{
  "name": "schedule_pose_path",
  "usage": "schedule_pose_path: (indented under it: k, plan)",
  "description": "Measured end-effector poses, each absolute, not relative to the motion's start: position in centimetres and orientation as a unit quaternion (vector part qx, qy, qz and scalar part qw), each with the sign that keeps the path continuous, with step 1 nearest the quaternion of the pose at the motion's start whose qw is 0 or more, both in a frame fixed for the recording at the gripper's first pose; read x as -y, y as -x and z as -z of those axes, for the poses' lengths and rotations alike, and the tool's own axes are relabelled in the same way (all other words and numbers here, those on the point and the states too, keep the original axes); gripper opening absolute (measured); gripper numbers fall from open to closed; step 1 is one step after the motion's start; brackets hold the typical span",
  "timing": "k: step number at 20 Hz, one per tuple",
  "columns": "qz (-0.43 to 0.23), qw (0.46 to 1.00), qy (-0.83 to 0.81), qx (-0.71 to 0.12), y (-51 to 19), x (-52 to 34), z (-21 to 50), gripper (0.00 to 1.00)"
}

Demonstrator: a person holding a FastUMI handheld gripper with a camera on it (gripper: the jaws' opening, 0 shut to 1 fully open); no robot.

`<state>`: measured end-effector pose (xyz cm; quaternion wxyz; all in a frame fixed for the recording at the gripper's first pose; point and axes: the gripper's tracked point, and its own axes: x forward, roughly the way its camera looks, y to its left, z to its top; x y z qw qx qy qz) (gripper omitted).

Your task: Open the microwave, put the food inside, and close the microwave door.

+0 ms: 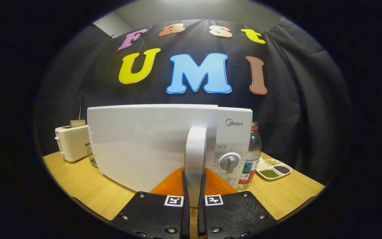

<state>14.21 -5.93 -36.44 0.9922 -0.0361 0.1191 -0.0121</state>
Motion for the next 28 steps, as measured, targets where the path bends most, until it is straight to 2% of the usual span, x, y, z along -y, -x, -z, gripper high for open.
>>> schedule_pose_path:
  k: [3,10,19,28]
  plan:
    - [-0.014,0.987,0.008,-0.159,-12.5,5.1,36.5,0.09]
    - [-0.076,0.98,0.004,-0.184,-4.7,-0.3,35.9,0.09]
    - [-0.14,0.979,-0.009,-0.147,4.0,-13.8,35.3,0.08]
    - [-0.015,0.995,0.028,-0.09,5.6,-22.9,35.5,0.1]
